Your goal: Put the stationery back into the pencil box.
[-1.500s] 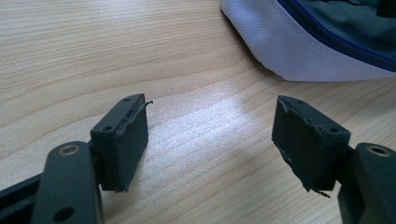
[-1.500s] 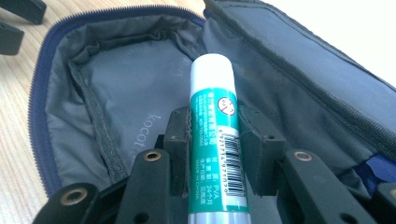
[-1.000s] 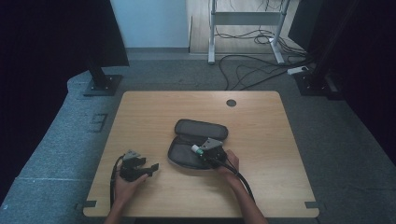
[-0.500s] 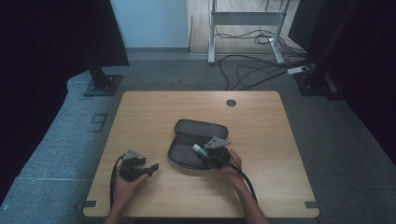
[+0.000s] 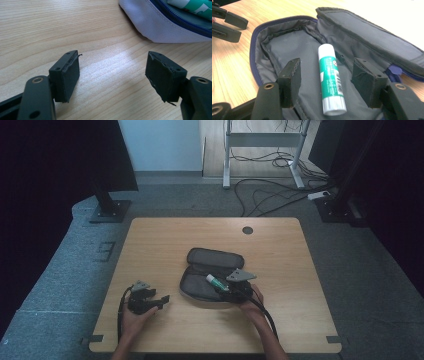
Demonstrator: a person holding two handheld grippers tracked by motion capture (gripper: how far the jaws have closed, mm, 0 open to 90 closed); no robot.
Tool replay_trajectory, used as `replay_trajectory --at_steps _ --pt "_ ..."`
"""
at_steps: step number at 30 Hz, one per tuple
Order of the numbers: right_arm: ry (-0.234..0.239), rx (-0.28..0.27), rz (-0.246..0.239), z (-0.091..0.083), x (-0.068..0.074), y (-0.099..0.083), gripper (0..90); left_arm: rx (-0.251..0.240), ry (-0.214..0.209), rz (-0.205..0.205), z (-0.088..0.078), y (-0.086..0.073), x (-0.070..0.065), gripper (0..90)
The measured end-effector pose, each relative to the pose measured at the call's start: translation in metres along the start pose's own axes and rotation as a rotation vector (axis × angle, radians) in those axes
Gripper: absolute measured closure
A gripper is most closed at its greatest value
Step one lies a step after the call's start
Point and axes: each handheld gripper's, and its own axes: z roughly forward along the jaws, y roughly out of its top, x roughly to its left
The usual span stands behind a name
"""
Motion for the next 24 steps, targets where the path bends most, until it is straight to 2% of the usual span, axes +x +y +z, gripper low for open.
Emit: replay_trajectory --at_steps 5,9,12,16,24 --pt "-0.021 -0.019 0.007 -0.015 0.002 -0.005 37.1 -0.003 0.013 0.014 0.0 -0.001 -0.001 27.9" --pt "-0.035 -0.034 0.027 -0.033 -0.001 -0.013 36.2 -0.006 0.015 0.02 0.001 -0.002 -0.002 27.9" --pt "-0.051 -0.045 0.048 -0.046 -0.007 -0.018 36.0 -0.013 0.026 0.027 0.001 -0.003 -0.003 28.0" --pt "-0.08 -0.068 0.101 -0.064 -0.018 -0.025 35.5 -0.006 0.042 0.044 0.001 -0.003 -0.005 28.2" --pt "-0.16 -0.043 0.176 -0.088 -0.041 -0.06 35.9 -0.012 0.035 0.032 0.001 -0.003 -0.003 28.7"
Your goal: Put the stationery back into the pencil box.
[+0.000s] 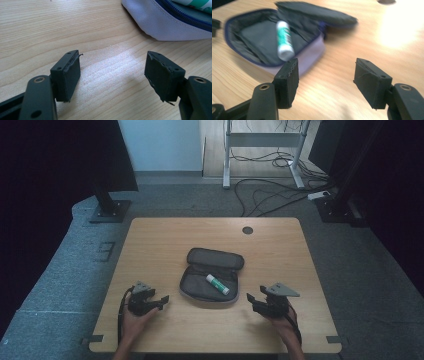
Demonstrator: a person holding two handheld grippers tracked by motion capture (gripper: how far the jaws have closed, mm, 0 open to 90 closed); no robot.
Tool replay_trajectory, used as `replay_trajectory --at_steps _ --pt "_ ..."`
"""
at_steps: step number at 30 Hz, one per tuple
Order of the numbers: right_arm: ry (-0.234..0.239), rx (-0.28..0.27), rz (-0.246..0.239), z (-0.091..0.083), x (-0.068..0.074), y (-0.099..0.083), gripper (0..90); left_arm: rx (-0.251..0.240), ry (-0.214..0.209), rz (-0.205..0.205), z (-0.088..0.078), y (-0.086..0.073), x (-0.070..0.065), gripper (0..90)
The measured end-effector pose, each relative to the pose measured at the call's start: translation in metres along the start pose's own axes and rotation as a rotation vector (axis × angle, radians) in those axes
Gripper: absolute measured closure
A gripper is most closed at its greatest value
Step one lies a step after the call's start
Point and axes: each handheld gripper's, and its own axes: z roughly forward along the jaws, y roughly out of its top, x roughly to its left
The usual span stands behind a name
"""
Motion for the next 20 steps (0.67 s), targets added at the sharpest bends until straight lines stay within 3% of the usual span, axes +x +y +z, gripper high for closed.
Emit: replay_trajectory --at_steps 10,14,20 --pt "-0.074 0.053 0.056 -0.022 -0.025 -0.039 36.5 0.003 0.005 0.005 0.0 0.0 -0.001 28.6" --pt "-0.092 0.052 0.069 -0.024 -0.03 -0.041 36.6 0.003 0.008 0.007 0.0 0.0 -0.001 28.6" --pt "-0.094 0.064 0.052 -0.021 -0.026 -0.04 36.3 0.002 0.002 0.001 0.0 0.0 0.0 28.6"
